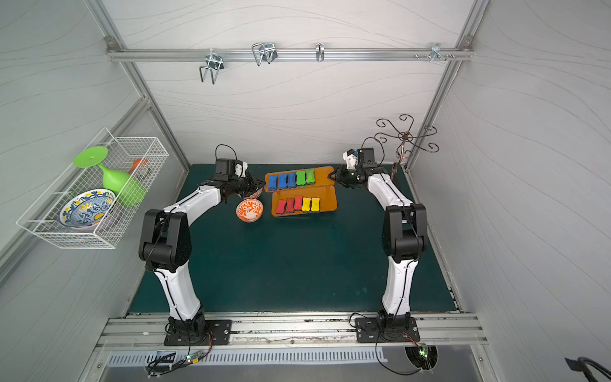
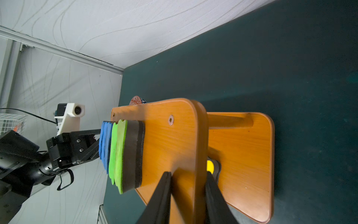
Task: Remove the whiteboard erasers from the shelf
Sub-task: Move the shelf to the center of the board.
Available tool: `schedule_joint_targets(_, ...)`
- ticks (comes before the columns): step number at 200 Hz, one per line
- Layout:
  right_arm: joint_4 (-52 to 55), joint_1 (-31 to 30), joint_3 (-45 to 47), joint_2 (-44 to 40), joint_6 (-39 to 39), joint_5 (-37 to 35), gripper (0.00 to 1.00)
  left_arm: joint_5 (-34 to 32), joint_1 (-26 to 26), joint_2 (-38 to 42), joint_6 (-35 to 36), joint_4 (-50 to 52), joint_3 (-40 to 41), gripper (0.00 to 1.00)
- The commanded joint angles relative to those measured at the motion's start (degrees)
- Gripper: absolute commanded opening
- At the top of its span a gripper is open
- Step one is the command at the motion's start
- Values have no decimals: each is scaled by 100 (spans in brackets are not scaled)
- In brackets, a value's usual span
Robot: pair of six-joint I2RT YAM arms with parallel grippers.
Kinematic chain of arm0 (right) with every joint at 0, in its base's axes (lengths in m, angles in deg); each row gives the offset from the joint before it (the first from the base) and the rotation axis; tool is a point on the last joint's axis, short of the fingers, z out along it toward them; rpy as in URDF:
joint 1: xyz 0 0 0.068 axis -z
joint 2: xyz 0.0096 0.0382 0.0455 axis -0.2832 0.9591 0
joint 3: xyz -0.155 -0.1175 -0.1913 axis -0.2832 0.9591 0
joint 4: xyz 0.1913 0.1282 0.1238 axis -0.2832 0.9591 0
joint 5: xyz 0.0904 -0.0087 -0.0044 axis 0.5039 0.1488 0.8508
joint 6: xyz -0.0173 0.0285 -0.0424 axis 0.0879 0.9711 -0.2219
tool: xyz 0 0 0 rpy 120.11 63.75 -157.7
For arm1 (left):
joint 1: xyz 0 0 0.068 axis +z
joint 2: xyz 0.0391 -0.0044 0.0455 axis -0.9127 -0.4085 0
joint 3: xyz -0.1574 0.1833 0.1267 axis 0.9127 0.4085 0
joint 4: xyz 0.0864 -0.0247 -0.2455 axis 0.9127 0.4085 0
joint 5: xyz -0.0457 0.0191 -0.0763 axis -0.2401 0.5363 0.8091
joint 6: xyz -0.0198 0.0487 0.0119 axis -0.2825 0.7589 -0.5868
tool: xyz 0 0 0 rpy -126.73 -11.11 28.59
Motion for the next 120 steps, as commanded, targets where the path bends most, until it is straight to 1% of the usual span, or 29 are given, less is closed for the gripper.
schedule_joint_targets(1,189,-215,376,-255,-631,-671,9,292,-300,367,62,-24,174,13)
schedule_joint_targets(40,273,-189,1000,-638,-676,-958,10,283,-444,631,72,-27,539,13)
schedule_joint_targets(67,268,-188,1302,-811,-674,-1132,16,280,-573,718,90,-35,618,13)
schedule_joint_targets(84,320,-178,1369,-867,-745,-1199,18,275,-631,730,98,-26,604,13)
schedule_joint_targets(120,315,-9,1520,-995,-776,-1240,24,101,-533,1051,289,238,691,13)
